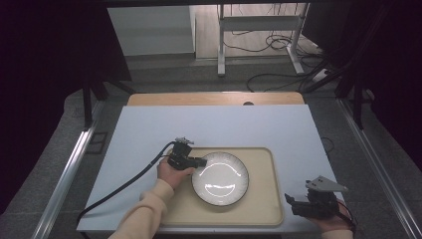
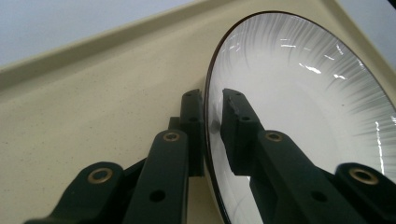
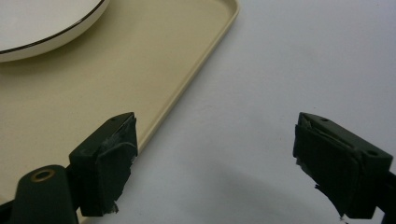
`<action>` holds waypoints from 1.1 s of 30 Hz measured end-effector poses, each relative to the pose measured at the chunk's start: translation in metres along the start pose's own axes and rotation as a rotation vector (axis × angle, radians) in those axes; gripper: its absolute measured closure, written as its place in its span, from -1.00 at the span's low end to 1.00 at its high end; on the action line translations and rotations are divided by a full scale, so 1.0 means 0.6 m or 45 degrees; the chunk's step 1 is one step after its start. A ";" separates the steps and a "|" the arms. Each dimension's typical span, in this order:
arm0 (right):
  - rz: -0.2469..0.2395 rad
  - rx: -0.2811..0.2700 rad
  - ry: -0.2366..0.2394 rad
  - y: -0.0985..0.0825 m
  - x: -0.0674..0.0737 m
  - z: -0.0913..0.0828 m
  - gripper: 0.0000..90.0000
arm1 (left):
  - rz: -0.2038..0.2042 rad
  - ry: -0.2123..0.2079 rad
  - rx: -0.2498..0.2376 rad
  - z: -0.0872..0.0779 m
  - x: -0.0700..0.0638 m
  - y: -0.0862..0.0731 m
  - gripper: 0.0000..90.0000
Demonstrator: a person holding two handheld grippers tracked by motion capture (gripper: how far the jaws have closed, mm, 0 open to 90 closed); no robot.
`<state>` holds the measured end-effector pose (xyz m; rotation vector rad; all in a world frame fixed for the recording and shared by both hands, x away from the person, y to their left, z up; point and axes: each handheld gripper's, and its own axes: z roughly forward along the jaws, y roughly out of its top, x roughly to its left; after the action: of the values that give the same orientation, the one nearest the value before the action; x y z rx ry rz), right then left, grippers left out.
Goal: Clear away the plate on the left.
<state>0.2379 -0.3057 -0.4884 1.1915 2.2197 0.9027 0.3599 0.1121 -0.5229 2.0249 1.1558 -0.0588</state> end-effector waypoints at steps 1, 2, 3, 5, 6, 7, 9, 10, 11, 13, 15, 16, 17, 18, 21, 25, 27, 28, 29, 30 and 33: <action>0.000 0.001 0.000 0.000 0.000 0.000 -0.69 | -0.005 0.003 -0.002 0.002 -0.001 0.000 0.77; 0.002 -0.001 0.000 0.000 0.000 0.001 -0.69 | -0.009 0.012 -0.004 0.003 -0.001 -0.001 0.77; 0.002 -0.001 -0.002 0.000 0.000 0.001 -0.69 | 0.017 0.026 0.013 0.003 0.001 -0.002 0.77; 0.002 -0.001 0.000 0.000 0.000 0.001 -0.69 | 0.001 0.039 -0.026 0.002 -0.003 -0.001 0.79; 0.000 -0.001 -0.001 0.000 0.000 0.001 -0.69 | 0.019 0.042 -0.020 -0.002 -0.002 0.000 0.80; -0.001 -0.001 0.000 0.000 0.000 0.001 -0.69 | 0.024 0.034 -0.016 -0.004 -0.001 0.001 0.78; 0.000 -0.001 0.000 0.000 0.000 0.001 -0.69 | 0.015 0.009 -0.010 -0.005 -0.001 0.002 0.68; 0.001 0.000 0.000 0.000 0.000 0.001 -0.69 | 0.004 0.005 -0.013 -0.005 -0.002 0.003 0.61; 0.001 0.000 0.000 0.000 0.000 0.001 -0.69 | 0.017 0.010 -0.010 -0.007 -0.001 0.003 0.53; -0.002 0.001 -0.001 0.000 0.000 0.001 -0.69 | 0.035 0.017 -0.023 -0.013 -0.002 0.005 0.34; -0.001 0.002 -0.001 0.000 0.000 0.000 -0.69 | 0.042 0.032 -0.038 -0.021 -0.004 0.007 0.12; 0.000 0.001 -0.003 0.000 0.000 0.000 -0.69 | 0.046 0.042 -0.045 -0.025 -0.005 0.008 0.02; 0.000 0.001 -0.004 0.000 0.000 0.000 -0.69 | 0.051 0.059 -0.059 -0.031 -0.006 0.009 -0.04; 0.001 0.002 -0.003 0.000 0.000 0.000 -0.69 | 0.049 0.066 -0.072 -0.035 -0.009 0.010 -0.10; -0.001 0.003 -0.002 0.000 0.000 0.000 -0.69 | 0.060 0.068 -0.097 -0.046 -0.014 0.010 -0.18; -0.005 -0.004 -0.005 0.000 0.000 -0.001 -0.69 | 0.097 0.066 -0.098 -0.062 -0.023 0.008 -0.21; -0.004 -0.005 -0.003 0.000 0.000 -0.001 -0.69 | 0.140 0.093 -0.091 -0.073 -0.030 0.005 -0.21; -0.004 -0.005 -0.002 0.000 0.000 -0.001 -0.69 | 0.160 0.108 -0.083 -0.078 -0.032 0.003 -0.20; -0.005 -0.006 -0.002 0.000 -0.001 -0.001 -0.69 | 0.187 0.134 -0.080 -0.085 -0.037 -0.001 -0.21; -0.006 -0.007 -0.001 0.000 -0.001 -0.002 -0.69 | 0.193 0.135 -0.087 -0.093 -0.038 -0.005 -0.21; -0.007 -0.009 0.002 0.000 -0.001 -0.002 -0.69 | 0.177 0.137 -0.120 -0.118 -0.035 -0.020 -0.22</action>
<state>0.2376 -0.3068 -0.4875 1.1816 2.2182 0.9084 0.3157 0.1466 -0.4730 2.0396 1.0596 0.1731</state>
